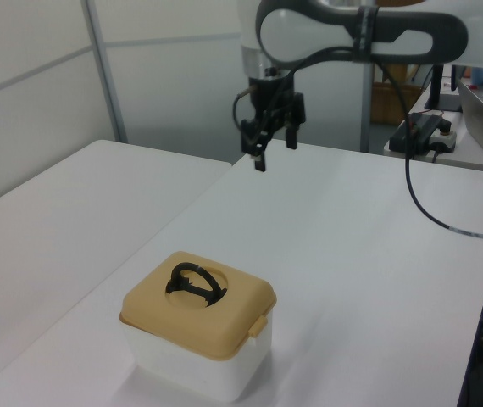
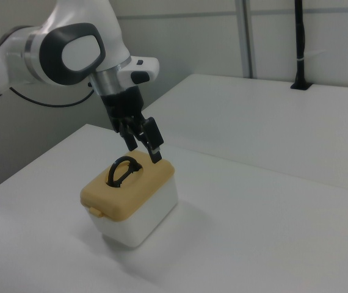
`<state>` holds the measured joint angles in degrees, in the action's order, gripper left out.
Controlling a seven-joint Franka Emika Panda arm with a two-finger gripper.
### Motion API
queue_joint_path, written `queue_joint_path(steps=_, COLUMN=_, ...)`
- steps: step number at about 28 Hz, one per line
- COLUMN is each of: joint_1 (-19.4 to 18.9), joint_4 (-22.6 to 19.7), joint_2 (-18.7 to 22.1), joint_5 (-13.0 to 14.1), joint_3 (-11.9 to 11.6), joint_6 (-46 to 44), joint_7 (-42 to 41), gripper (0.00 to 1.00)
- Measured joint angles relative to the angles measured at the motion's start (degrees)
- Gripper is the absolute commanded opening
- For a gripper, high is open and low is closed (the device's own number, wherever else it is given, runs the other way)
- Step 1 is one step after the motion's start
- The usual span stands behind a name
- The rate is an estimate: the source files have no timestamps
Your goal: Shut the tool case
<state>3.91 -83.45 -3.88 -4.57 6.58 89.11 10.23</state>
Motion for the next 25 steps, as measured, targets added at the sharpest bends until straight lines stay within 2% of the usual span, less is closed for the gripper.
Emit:
queue_joint_path(steps=4, joint_1=0.9, joint_4=-1.1, joint_2=1.7, joint_5=0.2, joint_3=0.0, joint_6=-2.3, joint_7=-1.5, gripper=1.0)
queue_joint_path(steps=12, joint_1=1.1, joint_4=-6.9, joint_2=6.0, joint_5=1.3, joint_3=0.0, joint_6=-2.7, joint_7=-2.7, gripper=1.0)
queue_joint_path(steps=19, joint_1=2.1, joint_4=-7.6, joint_2=6.2, joint_5=2.9, joint_3=0.0, joint_6=-1.0, joint_7=-2.8, gripper=1.0)
queue_joint_path(steps=25, joint_1=2.2, joint_4=-7.7, joint_2=6.2, joint_5=3.1, joint_3=0.0, joint_6=-0.9, joint_7=-2.9, gripper=1.0)
